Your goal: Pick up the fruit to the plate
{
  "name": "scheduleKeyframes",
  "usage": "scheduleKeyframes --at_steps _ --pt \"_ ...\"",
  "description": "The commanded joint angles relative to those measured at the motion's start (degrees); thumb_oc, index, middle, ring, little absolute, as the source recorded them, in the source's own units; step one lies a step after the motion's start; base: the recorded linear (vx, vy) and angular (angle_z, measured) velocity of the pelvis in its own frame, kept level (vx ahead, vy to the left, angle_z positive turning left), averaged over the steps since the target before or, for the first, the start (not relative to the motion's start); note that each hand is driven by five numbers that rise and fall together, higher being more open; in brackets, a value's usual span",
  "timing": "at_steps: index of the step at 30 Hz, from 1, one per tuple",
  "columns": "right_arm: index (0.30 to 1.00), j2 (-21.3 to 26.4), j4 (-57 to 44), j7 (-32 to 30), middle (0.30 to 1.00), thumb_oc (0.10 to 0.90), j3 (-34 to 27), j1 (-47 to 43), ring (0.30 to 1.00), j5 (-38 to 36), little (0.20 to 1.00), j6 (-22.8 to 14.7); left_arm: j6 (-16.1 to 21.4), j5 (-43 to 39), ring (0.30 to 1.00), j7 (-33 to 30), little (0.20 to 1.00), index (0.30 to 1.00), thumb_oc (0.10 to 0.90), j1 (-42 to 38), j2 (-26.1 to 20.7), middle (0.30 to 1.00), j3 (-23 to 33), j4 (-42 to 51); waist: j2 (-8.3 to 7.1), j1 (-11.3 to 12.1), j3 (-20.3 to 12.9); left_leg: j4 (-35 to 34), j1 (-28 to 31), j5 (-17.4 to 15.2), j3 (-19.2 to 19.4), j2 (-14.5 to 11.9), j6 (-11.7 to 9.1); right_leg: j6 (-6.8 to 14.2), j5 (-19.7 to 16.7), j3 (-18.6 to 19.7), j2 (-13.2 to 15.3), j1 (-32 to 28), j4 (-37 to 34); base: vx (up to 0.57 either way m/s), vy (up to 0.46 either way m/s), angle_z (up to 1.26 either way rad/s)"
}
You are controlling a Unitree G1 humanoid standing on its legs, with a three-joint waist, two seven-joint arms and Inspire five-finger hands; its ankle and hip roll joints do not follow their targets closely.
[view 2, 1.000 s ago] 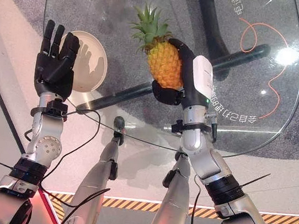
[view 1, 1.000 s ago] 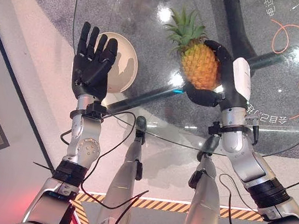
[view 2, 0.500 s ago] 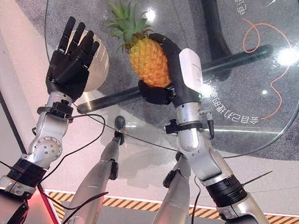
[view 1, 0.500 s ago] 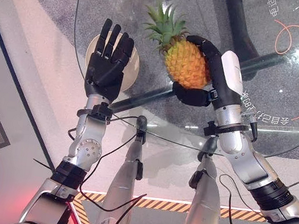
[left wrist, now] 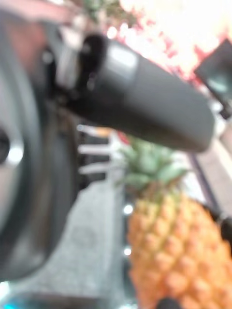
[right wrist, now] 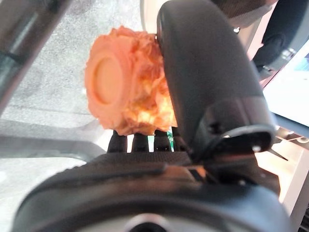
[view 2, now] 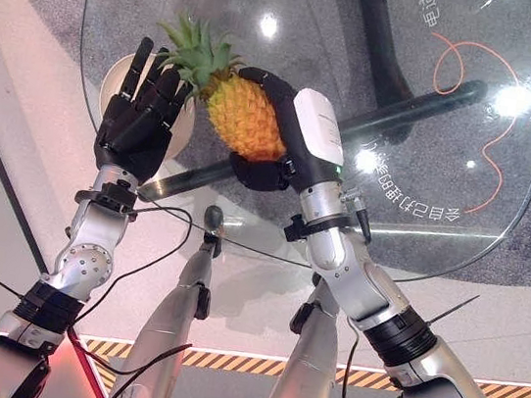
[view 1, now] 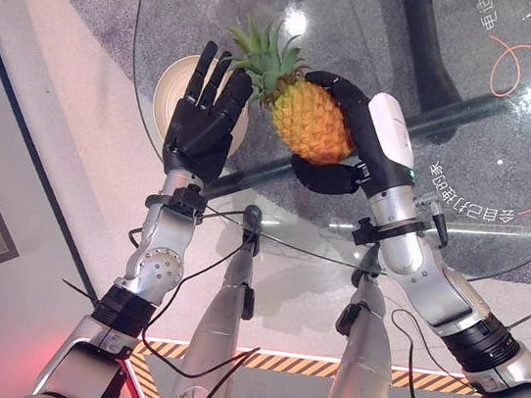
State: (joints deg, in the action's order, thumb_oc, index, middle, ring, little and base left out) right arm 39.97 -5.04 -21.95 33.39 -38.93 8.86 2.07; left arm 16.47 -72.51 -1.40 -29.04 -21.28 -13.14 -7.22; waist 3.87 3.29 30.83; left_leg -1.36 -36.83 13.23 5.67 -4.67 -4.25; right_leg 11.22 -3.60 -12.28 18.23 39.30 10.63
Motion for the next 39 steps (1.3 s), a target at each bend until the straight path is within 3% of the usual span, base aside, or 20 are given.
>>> scheduleKeyframes --at_steps 1,16,36,37,38,39 --pt "0.3 1.8 -12.7 -0.1 0.3 0.1 2.2 -9.4 0.3 0.3 0.2 -5.0 1.2 -0.2 0.9 3.8 0.9 0.9 0.8 -3.9 -2.4 0.9 -1.4 9.0 1.11 0.3 -1.0 2.9 2.4 -3.9 -1.1 -3.1 -3.0 2.5 -6.9 -1.4 2.4 -1.4 -3.6 0.0 0.0 0.0" --pt "0.3 3.0 -13.6 0.4 0.3 0.1 5.2 -11.2 0.3 -1.7 0.2 -5.0 -0.6 0.8 0.9 1.8 0.9 0.9 0.8 -4.4 -4.2 0.9 -3.4 10.5 1.1 0.7 -1.0 2.8 2.6 -4.1 -1.2 -3.0 -3.0 2.6 -6.8 -1.8 2.4 -2.1 -4.1 0.0 0.0 0.0" --pt "0.3 4.0 -14.7 1.6 0.3 0.1 7.9 -13.9 0.3 -2.0 0.2 -5.2 -0.3 1.7 0.9 -0.4 0.9 0.9 0.8 -5.1 -5.1 0.9 -4.1 11.4 0.97 1.1 -1.0 2.8 2.6 -3.9 -1.4 -2.8 -2.9 2.5 -6.9 -2.3 2.4 -2.5 -4.3 0.0 0.0 0.0" --pt "0.3 4.1 -14.7 1.6 0.3 0.1 8.1 -14.0 0.3 -2.2 0.2 -5.3 -0.2 1.8 0.808 -0.2 0.793 0.808 0.693 -5.2 -5.2 0.808 -4.2 11.4 0.95 1.2 -1.0 2.8 2.6 -3.9 -1.4 -2.8 -2.9 2.5 -6.9 -2.3 2.4 -2.5 -4.3 0.0 0.0 0.0" --pt "0.3 4.2 -14.7 1.8 0.3 0.1 8.3 -14.2 0.3 -2.3 0.2 -5.4 0.0 2.1 0.549 0.1 0.491 0.549 0.391 -5.3 -5.2 0.549 -4.2 11.4 0.94 1.2 -1.0 2.7 2.7 -3.9 -1.4 -2.8 -2.9 2.5 -7.0 -2.3 2.4 -2.5 -4.3 0.0 0.0 0.0" --pt "0.3 4.3 -14.8 1.9 0.3 0.1 8.4 -14.3 0.3 -2.3 0.2 -5.3 0.3 2.2 0.441 0.6 0.365 0.441 0.265 -5.4 -5.2 0.441 -4.4 11.5 0.95 1.2 -1.0 2.7 2.7 -3.9 -1.4 -2.8 -2.9 2.5 -7.0 -2.3 2.4 -2.5 -4.4 0.0 0.0 0.0"
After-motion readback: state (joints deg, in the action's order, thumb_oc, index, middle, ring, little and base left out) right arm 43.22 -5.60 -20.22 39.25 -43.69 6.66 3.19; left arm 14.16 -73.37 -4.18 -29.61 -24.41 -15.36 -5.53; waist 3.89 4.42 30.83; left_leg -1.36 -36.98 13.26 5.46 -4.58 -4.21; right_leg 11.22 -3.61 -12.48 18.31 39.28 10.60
